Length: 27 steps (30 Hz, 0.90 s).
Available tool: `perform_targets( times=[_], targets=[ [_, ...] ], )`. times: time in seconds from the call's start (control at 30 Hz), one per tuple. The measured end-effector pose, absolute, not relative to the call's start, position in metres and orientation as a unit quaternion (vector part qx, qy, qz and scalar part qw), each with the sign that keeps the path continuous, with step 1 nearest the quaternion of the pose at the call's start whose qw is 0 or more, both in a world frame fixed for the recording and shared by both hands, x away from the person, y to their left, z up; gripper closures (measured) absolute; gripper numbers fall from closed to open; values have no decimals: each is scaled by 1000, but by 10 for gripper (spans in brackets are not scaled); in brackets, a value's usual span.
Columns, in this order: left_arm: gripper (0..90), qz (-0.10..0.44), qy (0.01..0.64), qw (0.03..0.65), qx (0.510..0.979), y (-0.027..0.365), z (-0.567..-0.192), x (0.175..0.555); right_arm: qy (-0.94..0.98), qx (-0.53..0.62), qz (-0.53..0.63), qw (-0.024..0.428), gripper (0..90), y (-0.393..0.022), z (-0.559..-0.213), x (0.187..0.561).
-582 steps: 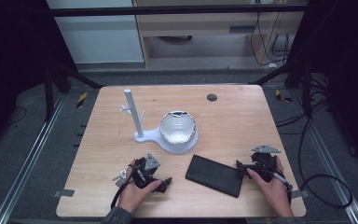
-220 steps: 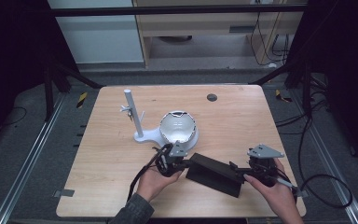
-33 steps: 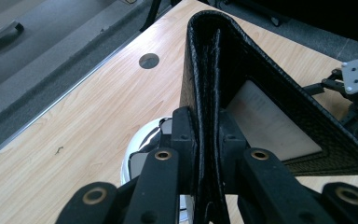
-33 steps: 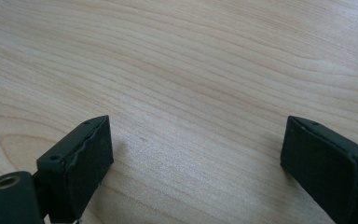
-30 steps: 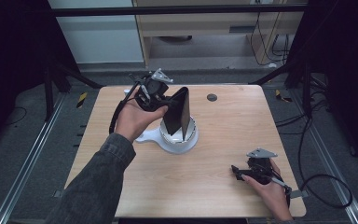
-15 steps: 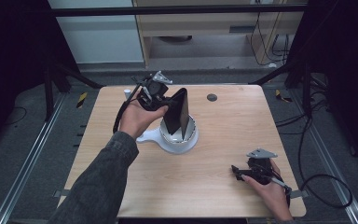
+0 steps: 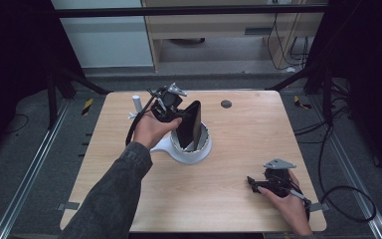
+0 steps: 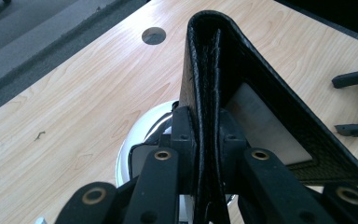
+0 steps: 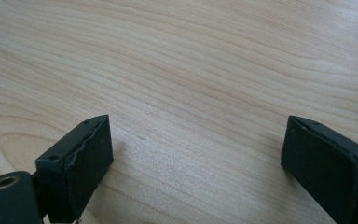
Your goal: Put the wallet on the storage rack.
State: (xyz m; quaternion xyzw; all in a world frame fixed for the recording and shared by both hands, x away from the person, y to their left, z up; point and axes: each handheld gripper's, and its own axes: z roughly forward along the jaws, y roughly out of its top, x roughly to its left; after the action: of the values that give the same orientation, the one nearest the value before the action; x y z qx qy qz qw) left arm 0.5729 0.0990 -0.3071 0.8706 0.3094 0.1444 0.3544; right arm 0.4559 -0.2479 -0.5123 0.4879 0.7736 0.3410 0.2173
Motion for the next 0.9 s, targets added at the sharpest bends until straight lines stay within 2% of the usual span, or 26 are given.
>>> perform_targets(
  times=[0.63, 0.9],
  targets=[
    [788, 135, 330, 354, 864, 100, -317, 585, 774, 487, 341, 218, 89, -248, -512, 456],
    [671, 167, 330, 353, 859, 101, -313, 577, 774, 486, 341, 217, 87, -248, -512, 456]
  ],
)
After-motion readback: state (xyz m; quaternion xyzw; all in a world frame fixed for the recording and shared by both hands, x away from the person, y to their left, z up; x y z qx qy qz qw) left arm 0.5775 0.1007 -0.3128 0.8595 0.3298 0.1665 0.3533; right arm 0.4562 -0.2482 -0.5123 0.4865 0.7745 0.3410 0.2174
